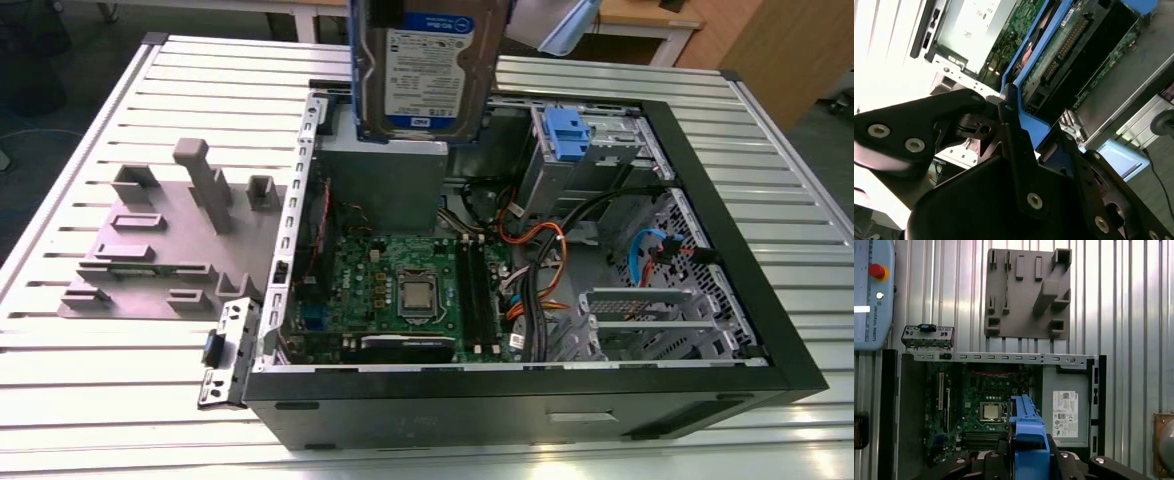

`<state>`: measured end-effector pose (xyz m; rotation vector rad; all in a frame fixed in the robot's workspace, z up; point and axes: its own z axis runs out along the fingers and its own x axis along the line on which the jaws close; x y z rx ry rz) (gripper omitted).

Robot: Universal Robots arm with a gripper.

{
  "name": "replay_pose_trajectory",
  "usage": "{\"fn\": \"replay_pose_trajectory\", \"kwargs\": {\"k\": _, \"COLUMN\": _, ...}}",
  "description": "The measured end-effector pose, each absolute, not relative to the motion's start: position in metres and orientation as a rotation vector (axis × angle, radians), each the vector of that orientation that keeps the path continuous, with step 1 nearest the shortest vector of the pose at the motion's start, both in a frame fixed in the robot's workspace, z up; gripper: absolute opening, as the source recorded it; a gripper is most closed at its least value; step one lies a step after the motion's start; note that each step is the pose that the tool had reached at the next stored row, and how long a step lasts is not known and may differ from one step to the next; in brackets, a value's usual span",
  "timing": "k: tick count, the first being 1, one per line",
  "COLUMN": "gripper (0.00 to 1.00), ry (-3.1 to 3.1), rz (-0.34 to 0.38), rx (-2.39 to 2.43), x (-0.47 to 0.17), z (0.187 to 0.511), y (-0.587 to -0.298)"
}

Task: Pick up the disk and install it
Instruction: 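Pick up the disk, then insert the disk into the insertion slot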

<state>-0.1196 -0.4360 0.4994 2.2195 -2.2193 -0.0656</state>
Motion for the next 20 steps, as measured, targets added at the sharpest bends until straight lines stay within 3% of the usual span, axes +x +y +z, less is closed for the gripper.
{"fn": "replay_pose_trajectory", "kwargs": {"k": 20, "gripper": 0.36, "ry": -2.219, "rz": -0.066, "rx": 2.219, "x": -0.079, "z": 0.495, "y": -0.436}}
